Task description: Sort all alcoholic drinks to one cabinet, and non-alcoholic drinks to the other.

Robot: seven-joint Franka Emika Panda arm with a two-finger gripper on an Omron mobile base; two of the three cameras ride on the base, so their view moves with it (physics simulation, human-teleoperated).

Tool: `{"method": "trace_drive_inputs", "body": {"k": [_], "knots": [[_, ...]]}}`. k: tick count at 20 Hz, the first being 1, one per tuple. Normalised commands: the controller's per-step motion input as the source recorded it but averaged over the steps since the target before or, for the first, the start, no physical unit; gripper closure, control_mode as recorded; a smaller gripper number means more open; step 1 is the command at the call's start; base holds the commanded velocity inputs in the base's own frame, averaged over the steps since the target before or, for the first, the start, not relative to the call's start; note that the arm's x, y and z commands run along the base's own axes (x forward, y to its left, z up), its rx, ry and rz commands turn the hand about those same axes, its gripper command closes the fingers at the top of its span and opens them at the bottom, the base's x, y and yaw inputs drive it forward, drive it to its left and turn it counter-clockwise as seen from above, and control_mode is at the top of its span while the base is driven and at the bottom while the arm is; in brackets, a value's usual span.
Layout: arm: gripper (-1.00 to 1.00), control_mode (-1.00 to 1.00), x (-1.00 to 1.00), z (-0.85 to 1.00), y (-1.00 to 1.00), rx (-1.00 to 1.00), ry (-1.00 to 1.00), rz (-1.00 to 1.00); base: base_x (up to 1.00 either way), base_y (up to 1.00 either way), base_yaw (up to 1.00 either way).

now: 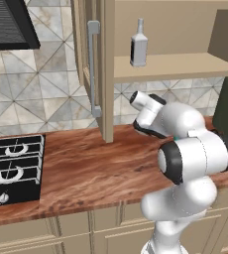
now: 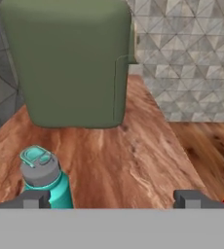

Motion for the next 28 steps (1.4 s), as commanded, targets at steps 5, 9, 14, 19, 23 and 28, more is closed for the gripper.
{"method": "trace_drive_inputs", "body": {"k": [5, 9, 14, 19, 23, 28], "knots": [[-1.0, -1.0, 0.26, -0.15, -0.11, 0.0, 0.02, -0.01, 0.0, 0.0, 0.0], [-1.0, -1.0, 0.31, -0.12, -0.11, 0.0, 0.01, -0.02, 0.0, 0.0, 0.0], [-1.0, -1.0, 0.28, -0.17, -0.05, 0.0, 0.02, -0.02, 0.0, 0.0, 0.0], [-1.0, -1.0, 0.29, -0.19, -0.06, -0.01, 0.03, -0.03, 0.0, 0.0, 0.0], [-1.0, -1.0, 0.25, -0.18, -0.07, -0.01, 0.02, -0.03, 0.0, 0.0, 0.0], [-1.0, -1.0, 0.27, -0.17, -0.06, 0.0, 0.02, -0.02, 0.0, 0.0, 0.0]]}}
